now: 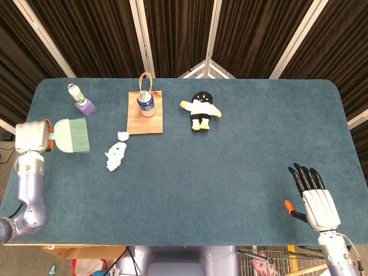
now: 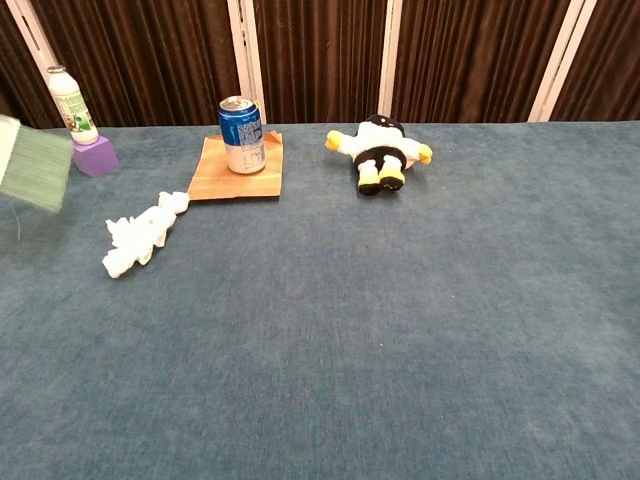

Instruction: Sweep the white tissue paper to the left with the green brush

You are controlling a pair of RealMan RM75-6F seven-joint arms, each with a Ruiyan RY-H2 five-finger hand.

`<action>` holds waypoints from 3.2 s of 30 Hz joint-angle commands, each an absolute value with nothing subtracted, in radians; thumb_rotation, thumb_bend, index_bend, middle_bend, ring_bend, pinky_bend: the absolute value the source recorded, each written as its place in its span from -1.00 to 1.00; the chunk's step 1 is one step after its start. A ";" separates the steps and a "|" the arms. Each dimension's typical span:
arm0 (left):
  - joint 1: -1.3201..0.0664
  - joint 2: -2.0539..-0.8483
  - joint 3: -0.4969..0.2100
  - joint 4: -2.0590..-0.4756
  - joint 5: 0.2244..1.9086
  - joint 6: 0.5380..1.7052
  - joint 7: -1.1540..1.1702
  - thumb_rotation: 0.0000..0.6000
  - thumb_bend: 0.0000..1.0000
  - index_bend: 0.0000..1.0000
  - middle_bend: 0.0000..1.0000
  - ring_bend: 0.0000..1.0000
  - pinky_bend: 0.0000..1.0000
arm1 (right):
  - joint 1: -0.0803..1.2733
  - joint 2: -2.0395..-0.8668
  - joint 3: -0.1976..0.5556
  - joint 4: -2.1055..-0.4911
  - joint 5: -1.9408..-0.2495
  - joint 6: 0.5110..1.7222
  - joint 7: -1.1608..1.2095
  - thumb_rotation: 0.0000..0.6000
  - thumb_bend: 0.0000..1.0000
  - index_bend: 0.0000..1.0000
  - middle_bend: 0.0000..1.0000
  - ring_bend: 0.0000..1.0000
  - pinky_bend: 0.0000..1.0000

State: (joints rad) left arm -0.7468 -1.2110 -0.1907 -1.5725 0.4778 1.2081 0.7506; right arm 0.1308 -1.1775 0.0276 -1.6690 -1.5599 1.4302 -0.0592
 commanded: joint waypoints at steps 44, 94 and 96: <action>-0.667 -1.230 -0.147 -1.518 0.446 1.186 0.680 1.00 0.54 0.59 1.00 1.00 1.00 | 0.126 -1.172 0.028 -1.671 -1.547 1.428 -0.059 1.00 -0.31 -1.00 -1.00 -1.00 -1.00; -0.908 -1.642 -0.331 -1.184 0.156 1.098 0.980 1.00 0.54 0.58 1.00 1.00 1.00 | 0.128 -1.156 0.034 -1.678 -1.516 1.408 -0.027 1.00 -0.31 -1.00 -1.00 -1.00 -1.00; -0.880 -1.591 -0.321 -1.215 0.166 1.099 0.972 1.00 0.54 0.58 1.00 1.00 1.00 | 0.126 -1.154 0.035 -1.680 -1.514 1.411 -0.028 1.00 -0.31 -1.00 -1.00 -1.00 -1.00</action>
